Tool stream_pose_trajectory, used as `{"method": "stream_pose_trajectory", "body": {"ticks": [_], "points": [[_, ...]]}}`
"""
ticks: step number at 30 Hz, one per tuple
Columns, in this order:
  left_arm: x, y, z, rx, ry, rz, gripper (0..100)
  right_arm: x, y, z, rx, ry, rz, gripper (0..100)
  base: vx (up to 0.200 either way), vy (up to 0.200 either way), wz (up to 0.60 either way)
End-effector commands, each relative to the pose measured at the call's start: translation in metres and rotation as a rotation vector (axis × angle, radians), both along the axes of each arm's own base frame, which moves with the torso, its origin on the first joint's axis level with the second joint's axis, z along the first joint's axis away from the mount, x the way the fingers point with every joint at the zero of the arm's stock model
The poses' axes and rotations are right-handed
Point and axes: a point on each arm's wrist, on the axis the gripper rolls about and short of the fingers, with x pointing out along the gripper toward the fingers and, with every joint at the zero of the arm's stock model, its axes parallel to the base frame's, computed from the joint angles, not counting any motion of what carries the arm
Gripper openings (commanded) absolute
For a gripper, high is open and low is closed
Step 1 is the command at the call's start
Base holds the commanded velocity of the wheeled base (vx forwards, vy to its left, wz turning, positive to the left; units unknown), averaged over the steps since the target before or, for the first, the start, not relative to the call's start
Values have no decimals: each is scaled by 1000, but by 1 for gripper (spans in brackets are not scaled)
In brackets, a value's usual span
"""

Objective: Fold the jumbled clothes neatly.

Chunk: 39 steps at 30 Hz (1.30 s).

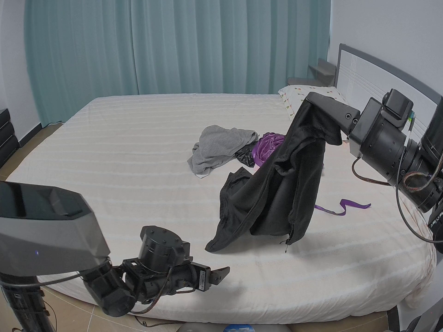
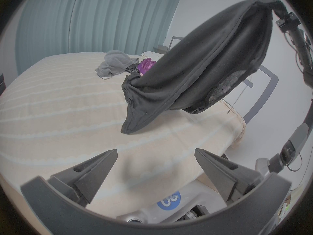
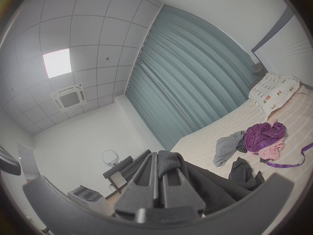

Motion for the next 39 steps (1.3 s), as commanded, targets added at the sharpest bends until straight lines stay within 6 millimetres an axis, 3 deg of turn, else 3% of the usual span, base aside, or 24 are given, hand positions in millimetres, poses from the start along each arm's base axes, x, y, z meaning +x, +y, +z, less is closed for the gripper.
{"method": "stream_pose_trajectory", "body": {"ticks": [1,5,12,21,28,29,39], "points": [[19,-16,-32,25,30,3,100,0,0,5,12,-15,-4,0,0,0,0],[30,-24,-33,6,8,3,100,0,0,5,13,-15,-13,0,0,0,0],[70,-51,-50,-27,-72,53,100,0,-1,4,16,-15,-19,0,0,0,0],[79,-46,-54,-71,-92,43,100,0,-2,4,16,-15,-20,0,0,0,0],[102,-43,-77,-116,-131,74,100,-1,-3,4,15,-13,-22,0,0,0,0],[103,-45,-80,-118,-132,85,0,0,-3,4,15,-13,-23,0,0,0,0],[97,-40,-76,-118,-110,102,0,7,-11,2,12,-6,-64,0,0,0,0]]}}
